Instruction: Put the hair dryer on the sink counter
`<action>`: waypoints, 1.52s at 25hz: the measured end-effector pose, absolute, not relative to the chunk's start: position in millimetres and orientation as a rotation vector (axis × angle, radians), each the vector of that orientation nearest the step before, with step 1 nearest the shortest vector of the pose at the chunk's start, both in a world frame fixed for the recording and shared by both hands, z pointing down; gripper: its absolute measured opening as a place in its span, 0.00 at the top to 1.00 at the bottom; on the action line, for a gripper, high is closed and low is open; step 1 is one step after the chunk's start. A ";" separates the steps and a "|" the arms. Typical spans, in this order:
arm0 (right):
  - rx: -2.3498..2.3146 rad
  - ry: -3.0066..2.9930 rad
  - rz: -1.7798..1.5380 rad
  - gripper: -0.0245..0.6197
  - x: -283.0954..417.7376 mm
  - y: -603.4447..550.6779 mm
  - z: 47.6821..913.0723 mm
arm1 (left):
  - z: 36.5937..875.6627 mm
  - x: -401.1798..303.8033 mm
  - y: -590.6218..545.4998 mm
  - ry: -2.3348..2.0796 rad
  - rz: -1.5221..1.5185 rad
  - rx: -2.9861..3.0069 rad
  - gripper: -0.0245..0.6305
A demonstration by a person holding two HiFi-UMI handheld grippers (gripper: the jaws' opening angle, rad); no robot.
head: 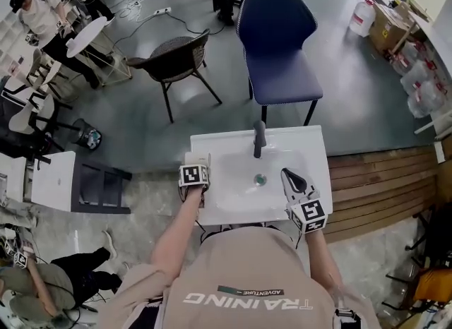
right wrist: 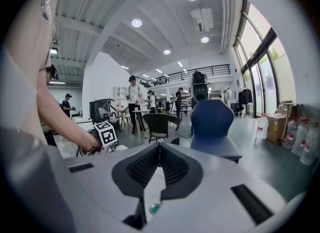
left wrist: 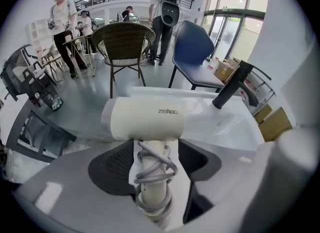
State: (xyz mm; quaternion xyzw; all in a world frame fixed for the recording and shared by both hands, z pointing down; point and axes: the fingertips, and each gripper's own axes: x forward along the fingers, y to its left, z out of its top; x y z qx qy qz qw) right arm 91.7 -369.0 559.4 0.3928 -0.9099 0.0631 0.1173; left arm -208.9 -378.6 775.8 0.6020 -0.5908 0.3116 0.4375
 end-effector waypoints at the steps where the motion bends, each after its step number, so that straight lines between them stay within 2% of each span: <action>1: 1.143 -2.666 0.185 0.95 90.0 -368.1 559.4 | 772.5 -209.9 -378.1 -1.476 0.756 1.498 0.56; 12: 1.078 -2.683 0.179 0.95 72.1 -356.0 559.0 | 703.5 -214.8 -374.6 -1.569 0.581 1.629 0.56; 17: 1.064 -2.682 0.171 0.95 67.0 -353.0 560.3 | 627.0 -218.5 -380.8 -1.703 0.414 1.816 0.57; 21: 1.058 -2.679 0.157 0.95 61.7 -348.9 555.1 | 556.4 -222.8 -385.4 -1.873 0.306 1.977 0.63; 28: 1.054 -2.689 0.102 0.95 48.2 -345.1 537.1 | 473.5 -215.1 -383.8 -1.966 0.176 2.177 0.65; 30: 1.046 -2.694 0.066 0.95 42.1 -345.0 529.1 | 453.1 -214.2 -381.2 -2.017 0.167 2.231 0.72; 31: 1.044 -2.696 0.048 0.95 39.2 -345.0 524.7 | 443.5 -214.8 -379.1 -2.054 0.160 2.255 0.78; 32: 1.043 -2.699 0.029 0.95 36.2 -344.6 519.7 | 434.7 -215.6 -376.6 -2.092 0.150 2.276 0.91; 33: 1.042 -2.704 0.011 0.95 33.1 -344.0 513.7 | 427.2 -216.1 -373.9 -2.120 0.138 2.298 0.95; 38: 1.047 -2.753 -0.092 0.95 17.7 -340.4 470.5 | 403.3 -217.5 -361.5 -2.148 0.073 2.354 0.95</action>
